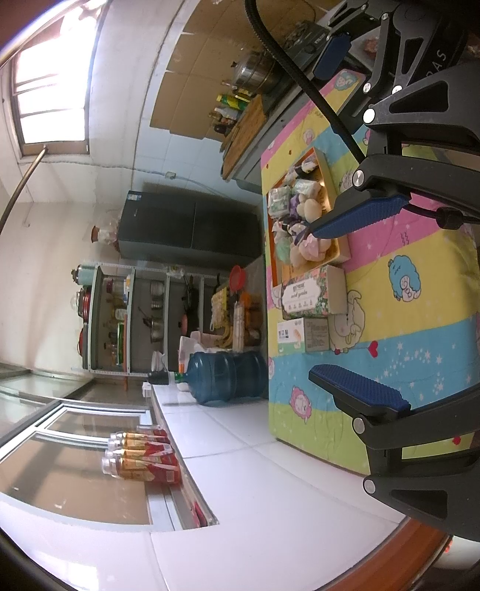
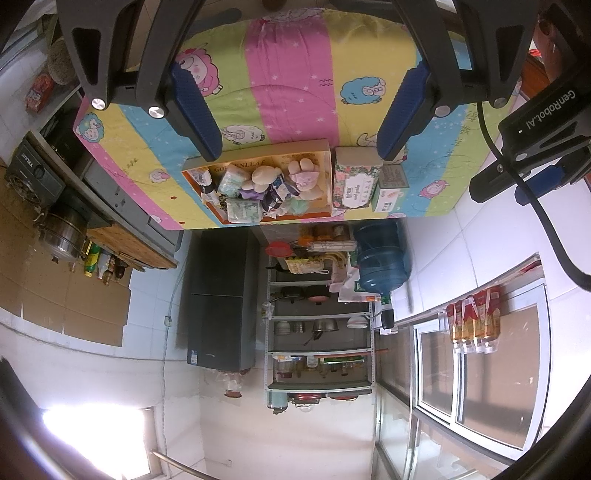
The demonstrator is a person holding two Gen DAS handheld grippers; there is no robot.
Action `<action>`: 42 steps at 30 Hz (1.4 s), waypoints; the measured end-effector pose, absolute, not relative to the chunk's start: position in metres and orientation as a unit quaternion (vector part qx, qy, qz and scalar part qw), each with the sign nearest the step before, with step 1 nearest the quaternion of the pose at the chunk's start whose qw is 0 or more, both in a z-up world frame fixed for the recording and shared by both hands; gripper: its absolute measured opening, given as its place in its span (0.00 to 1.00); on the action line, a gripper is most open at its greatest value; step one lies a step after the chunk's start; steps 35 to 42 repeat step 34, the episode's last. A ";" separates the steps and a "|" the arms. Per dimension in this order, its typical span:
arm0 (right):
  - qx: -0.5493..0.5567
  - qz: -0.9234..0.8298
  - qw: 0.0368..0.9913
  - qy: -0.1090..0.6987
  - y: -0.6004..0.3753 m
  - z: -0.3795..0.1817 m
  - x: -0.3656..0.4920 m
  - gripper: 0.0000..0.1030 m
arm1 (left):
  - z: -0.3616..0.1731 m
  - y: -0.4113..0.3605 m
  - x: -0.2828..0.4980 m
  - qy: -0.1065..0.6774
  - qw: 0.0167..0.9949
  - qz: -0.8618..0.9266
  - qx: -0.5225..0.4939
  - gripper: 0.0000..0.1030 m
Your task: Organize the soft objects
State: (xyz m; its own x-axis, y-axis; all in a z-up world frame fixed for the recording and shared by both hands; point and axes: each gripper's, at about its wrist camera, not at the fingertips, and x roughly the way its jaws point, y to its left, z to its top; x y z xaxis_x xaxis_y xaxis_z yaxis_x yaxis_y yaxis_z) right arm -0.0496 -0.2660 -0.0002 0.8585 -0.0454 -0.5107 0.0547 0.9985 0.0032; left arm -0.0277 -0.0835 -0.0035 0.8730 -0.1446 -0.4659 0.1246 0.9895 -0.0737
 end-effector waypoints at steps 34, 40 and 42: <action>0.011 -0.031 0.963 0.268 -0.271 -0.007 -0.053 0.83 | -0.009 -0.090 -0.029 0.247 0.966 -0.075 -0.019 0.70; 0.011 -0.031 0.963 0.268 -0.271 -0.007 -0.053 0.83 | -0.009 -0.090 -0.029 0.247 0.966 -0.075 -0.019 0.70; 0.011 -0.031 0.963 0.268 -0.271 -0.007 -0.053 0.83 | -0.009 -0.090 -0.029 0.247 0.966 -0.075 -0.019 0.70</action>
